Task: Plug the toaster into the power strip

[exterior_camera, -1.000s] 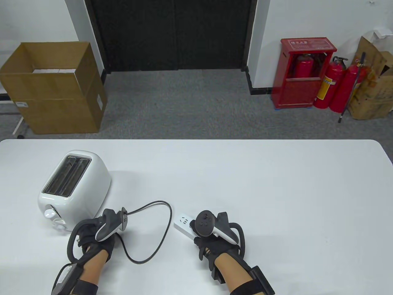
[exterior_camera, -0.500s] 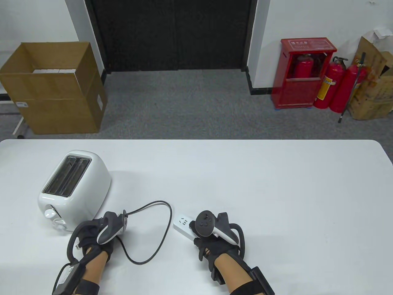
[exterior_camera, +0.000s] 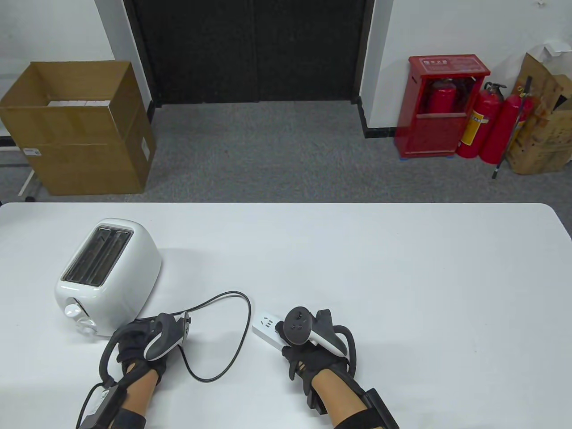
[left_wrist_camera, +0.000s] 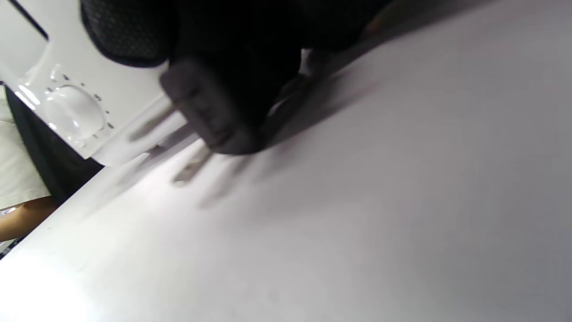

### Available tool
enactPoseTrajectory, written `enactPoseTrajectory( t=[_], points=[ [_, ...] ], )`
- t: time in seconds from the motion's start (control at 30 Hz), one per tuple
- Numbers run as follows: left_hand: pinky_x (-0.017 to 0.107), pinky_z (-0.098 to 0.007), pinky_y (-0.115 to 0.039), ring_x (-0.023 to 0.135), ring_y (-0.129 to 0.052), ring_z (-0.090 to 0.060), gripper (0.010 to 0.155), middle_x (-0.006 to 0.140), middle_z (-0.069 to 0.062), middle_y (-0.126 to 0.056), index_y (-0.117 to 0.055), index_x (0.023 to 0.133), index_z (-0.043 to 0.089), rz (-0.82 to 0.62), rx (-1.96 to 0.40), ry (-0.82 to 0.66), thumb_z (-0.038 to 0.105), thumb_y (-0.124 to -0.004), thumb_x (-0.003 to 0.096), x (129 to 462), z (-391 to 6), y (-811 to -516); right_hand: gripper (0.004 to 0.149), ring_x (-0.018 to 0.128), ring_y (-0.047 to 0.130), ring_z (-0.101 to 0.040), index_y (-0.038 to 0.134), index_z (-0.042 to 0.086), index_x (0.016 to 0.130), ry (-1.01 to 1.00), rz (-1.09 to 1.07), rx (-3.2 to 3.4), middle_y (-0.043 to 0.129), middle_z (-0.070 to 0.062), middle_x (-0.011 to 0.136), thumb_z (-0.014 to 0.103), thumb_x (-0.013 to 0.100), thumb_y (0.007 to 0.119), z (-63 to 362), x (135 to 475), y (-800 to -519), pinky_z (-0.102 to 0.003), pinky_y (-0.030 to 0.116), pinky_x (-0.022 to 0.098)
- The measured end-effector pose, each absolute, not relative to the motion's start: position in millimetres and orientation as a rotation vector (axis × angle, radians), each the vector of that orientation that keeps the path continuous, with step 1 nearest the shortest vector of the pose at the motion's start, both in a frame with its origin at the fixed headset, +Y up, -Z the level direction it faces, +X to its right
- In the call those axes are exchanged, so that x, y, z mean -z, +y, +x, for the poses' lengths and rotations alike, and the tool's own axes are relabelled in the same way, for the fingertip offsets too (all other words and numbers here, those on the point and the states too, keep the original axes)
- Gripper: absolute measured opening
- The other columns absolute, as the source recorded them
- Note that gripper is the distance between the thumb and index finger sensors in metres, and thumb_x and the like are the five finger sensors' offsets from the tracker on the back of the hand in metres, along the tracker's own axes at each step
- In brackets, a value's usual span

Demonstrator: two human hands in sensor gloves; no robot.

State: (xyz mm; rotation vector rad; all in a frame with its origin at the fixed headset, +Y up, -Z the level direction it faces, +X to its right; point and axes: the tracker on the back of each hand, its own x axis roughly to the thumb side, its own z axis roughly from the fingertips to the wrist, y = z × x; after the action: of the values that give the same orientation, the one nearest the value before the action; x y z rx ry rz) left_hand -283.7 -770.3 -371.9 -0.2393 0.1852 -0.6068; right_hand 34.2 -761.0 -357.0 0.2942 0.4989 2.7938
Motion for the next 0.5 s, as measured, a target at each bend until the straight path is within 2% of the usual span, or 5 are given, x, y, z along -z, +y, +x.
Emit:
enactPoseTrajectory(
  t=[0.03, 0.1, 0.17, 0.37, 0.5],
  points=[
    [0.065, -0.053, -0.074, 0.074, -0.092, -0.024, 0.054, 0.087, -0.001, -0.085, -0.055, 0.104, 0.029, -0.247, 0.594, 0.187, 0.031, -0.071, 0.0515, 372.2, -283.7, -769.9, 0.061, 0.086, 0.074, -0.042, 0.053, 0.037, 0.102, 0.498, 0.295, -2.796, 0.062, -0.008, 0.109, 0.04, 0.045, 0.075, 34.1, 356.9, -761.1, -0.058, 0.069, 0.057],
    [0.063, -0.052, -0.075, 0.072, -0.093, -0.024, 0.047, 0.086, 0.0, -0.086, -0.066, 0.098, 0.027, -0.194, 0.557, 0.185, 0.032, -0.071, 0.051, 371.2, -282.7, -764.8, 0.062, 0.086, 0.074, -0.042, 0.052, 0.037, 0.102, 0.494, 0.294, -2.8, 0.062, -0.008, 0.109, 0.04, 0.045, 0.075, 33.9, 356.8, -761.1, -0.058, 0.069, 0.057],
    [0.062, -0.051, -0.076, 0.073, -0.092, -0.023, 0.046, 0.088, 0.001, -0.084, -0.065, 0.095, 0.027, -0.133, 0.456, 0.189, 0.033, -0.071, 0.0502, 369.4, -282.4, -753.1, 0.066, 0.086, 0.074, -0.041, 0.048, 0.03, 0.104, 0.493, 0.285, -2.804, 0.062, -0.007, 0.109, 0.041, 0.044, 0.076, 33.8, 357.1, -761.2, -0.058, 0.069, 0.057],
    [0.057, -0.051, -0.085, 0.077, -0.097, -0.024, 0.045, 0.092, 0.0, -0.086, -0.068, 0.092, 0.029, 0.033, -0.015, 0.084, 0.033, -0.075, 0.0482, 363.4, -270.9, -713.7, 0.066, 0.085, 0.074, -0.042, 0.051, 0.029, 0.103, 0.511, 0.261, -2.758, 0.065, -0.007, 0.107, 0.04, 0.044, 0.078, 35.9, 359.9, -760.4, -0.058, 0.069, 0.057],
    [0.059, -0.049, -0.086, 0.078, -0.1, -0.022, 0.045, 0.092, 0.003, -0.088, -0.069, 0.091, 0.032, 0.091, -0.213, 0.003, 0.033, -0.076, 0.0467, 363.3, -249.1, -697.0, 0.066, 0.085, 0.074, -0.042, 0.051, 0.029, 0.103, 0.514, 0.26, -2.759, 0.064, -0.008, 0.107, 0.04, 0.044, 0.078, 35.3, 359.6, -760.4, -0.058, 0.069, 0.057]
  ],
)
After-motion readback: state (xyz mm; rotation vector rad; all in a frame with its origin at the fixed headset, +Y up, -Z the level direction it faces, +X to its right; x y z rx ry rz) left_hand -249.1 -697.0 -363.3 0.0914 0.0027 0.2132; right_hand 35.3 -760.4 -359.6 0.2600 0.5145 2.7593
